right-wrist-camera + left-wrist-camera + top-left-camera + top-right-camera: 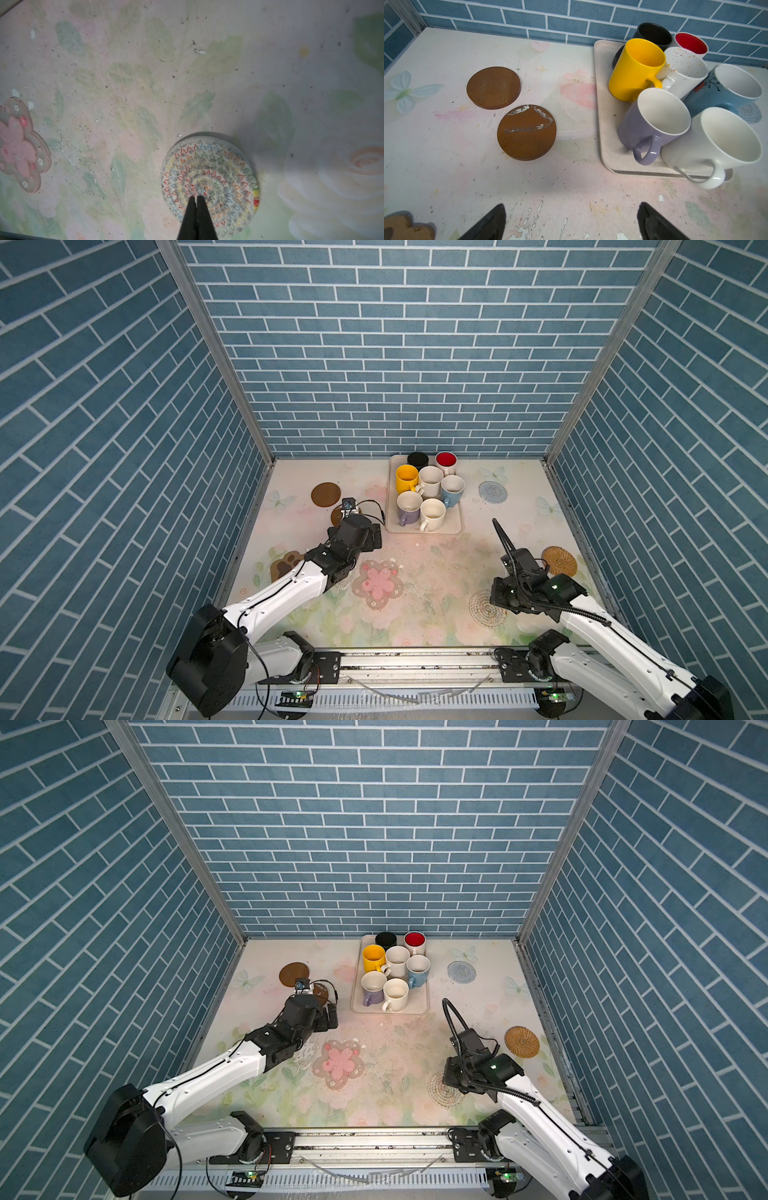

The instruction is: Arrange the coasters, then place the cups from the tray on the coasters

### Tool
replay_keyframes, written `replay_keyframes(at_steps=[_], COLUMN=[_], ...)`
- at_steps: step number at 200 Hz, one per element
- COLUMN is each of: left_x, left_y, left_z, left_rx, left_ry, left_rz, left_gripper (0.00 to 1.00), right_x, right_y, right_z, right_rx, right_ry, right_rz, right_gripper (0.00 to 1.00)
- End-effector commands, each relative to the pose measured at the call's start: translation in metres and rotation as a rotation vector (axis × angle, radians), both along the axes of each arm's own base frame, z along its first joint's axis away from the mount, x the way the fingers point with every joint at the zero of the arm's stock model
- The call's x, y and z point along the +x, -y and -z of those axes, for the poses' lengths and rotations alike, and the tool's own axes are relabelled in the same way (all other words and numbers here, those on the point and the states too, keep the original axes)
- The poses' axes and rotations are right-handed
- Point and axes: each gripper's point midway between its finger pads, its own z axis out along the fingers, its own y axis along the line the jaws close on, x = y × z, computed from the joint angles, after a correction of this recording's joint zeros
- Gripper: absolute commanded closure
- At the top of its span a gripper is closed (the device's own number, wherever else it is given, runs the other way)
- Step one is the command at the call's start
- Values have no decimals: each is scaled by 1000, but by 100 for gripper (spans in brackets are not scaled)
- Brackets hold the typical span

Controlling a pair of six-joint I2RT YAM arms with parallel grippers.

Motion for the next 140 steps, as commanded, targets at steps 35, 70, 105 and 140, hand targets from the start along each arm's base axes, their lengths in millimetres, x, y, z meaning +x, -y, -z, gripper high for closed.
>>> replay_keyframes(at_steps=[35, 70, 105, 140], left_x=[-8, -14, -19, -26], left_y=[2, -2, -7, -7], left_z=[17, 22, 19, 24], left_rx=[-34, -31, -24, -70], left_ry=[-38, -46, -42, -54], left_rz=[1, -2, -7, -12], left_gripper=[1, 1, 1, 1], right_x=[-12, -16, -7, 11], right_y=[-14, -24, -46, -72], right_z=[32, 49, 54, 50], right_rx=[45, 40, 71, 122], right_ry=[-68, -94, -95, -74], right_rz=[14, -13, -49, -81], right_gripper=[100, 100, 100, 100])
